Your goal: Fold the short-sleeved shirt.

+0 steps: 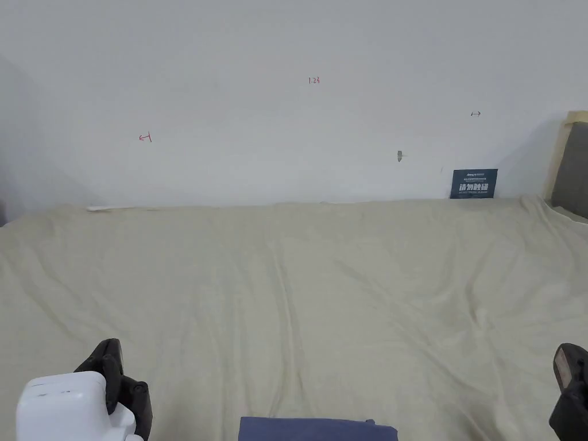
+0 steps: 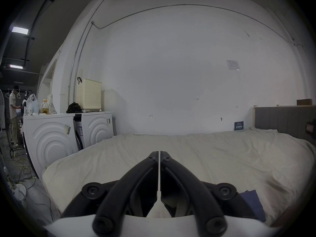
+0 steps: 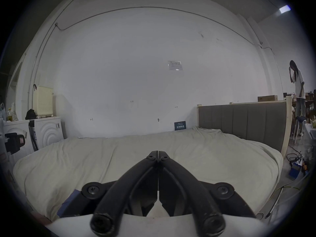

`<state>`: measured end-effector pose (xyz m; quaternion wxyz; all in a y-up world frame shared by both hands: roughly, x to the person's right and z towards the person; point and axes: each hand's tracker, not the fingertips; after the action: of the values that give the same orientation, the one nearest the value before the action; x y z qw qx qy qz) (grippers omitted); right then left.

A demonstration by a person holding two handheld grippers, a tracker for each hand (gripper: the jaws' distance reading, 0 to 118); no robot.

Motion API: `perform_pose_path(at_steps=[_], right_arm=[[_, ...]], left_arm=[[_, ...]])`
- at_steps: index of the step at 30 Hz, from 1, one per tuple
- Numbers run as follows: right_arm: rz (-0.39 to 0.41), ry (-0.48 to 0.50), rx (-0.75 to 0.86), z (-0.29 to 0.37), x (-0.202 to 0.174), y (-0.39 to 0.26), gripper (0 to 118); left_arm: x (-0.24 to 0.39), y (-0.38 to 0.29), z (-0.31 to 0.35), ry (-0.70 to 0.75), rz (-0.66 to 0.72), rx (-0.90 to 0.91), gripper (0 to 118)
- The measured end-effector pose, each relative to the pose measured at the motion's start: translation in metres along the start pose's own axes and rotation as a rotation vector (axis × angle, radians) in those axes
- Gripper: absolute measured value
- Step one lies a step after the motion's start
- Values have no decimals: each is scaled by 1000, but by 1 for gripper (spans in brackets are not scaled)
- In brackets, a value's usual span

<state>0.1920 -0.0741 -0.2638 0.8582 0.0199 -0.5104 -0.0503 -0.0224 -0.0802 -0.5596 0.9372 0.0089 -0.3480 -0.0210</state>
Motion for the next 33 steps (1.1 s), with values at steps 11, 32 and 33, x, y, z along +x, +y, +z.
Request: perform_pose_path(at_steps=[11,32,33], right_arm=[[-12,294,-323,-51,-13,31,0],[68,493,-1240,-151,-67,-123,0],[27,489,-1242,-151,-64,-124,0]], left_arm=[[-63,39,-20,-331,191,-284,1],[-70,-124,-150,-922,818,-1185,118],[-71,-132,-157,-949,846,-1193,118]])
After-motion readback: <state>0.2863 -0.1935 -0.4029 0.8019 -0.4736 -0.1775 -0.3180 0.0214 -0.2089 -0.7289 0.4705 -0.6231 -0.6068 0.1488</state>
